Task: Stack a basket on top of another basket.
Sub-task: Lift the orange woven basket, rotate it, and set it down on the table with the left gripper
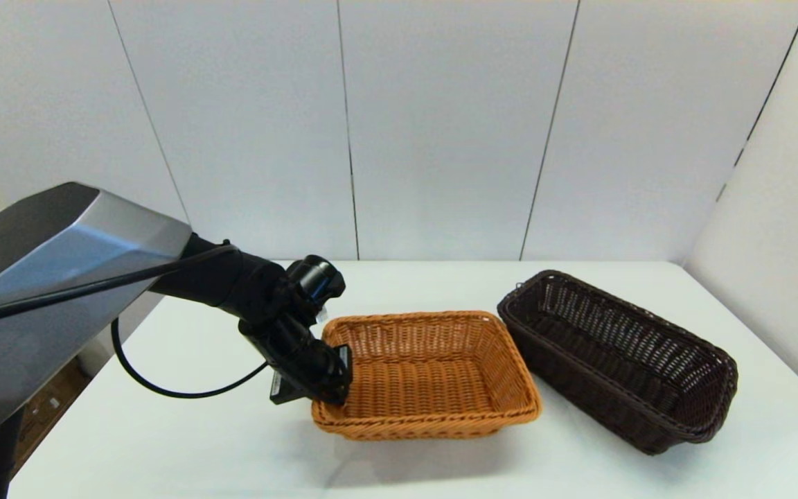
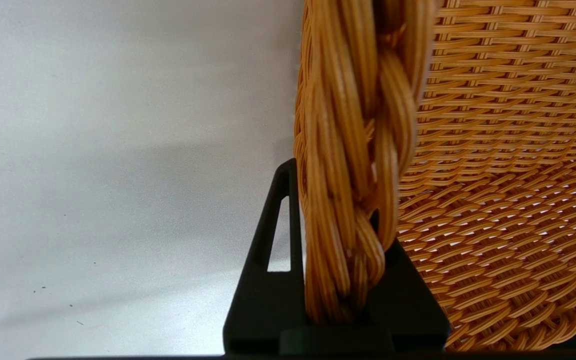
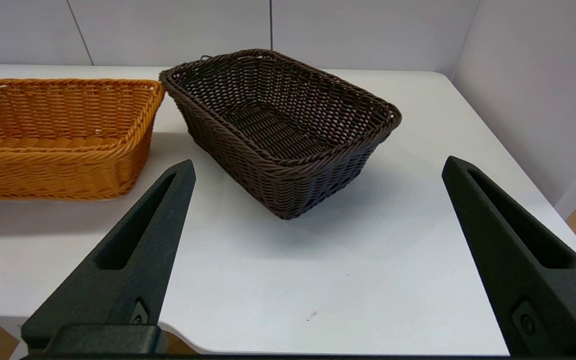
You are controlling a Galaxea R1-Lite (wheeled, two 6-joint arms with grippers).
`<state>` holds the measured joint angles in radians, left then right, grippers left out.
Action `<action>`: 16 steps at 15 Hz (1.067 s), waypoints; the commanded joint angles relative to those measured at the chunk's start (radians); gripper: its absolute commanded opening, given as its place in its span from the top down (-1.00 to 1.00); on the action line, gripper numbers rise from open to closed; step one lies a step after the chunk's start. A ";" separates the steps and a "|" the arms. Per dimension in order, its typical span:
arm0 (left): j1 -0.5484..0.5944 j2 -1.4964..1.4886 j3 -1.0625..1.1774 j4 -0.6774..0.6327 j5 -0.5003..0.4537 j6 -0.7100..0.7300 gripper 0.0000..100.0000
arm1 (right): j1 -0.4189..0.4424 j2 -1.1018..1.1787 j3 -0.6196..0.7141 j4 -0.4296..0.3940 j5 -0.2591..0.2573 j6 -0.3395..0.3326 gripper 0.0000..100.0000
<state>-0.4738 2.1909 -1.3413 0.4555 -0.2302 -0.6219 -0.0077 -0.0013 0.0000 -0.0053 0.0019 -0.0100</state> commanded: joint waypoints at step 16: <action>0.009 -0.169 -0.053 0.012 0.104 0.004 -1.00 | 0.000 0.000 0.000 0.001 0.000 0.001 -1.00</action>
<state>-0.4732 2.1081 -1.3796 0.4632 -0.1451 -0.6162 -0.0077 -0.0013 0.0000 -0.0038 0.0004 -0.0085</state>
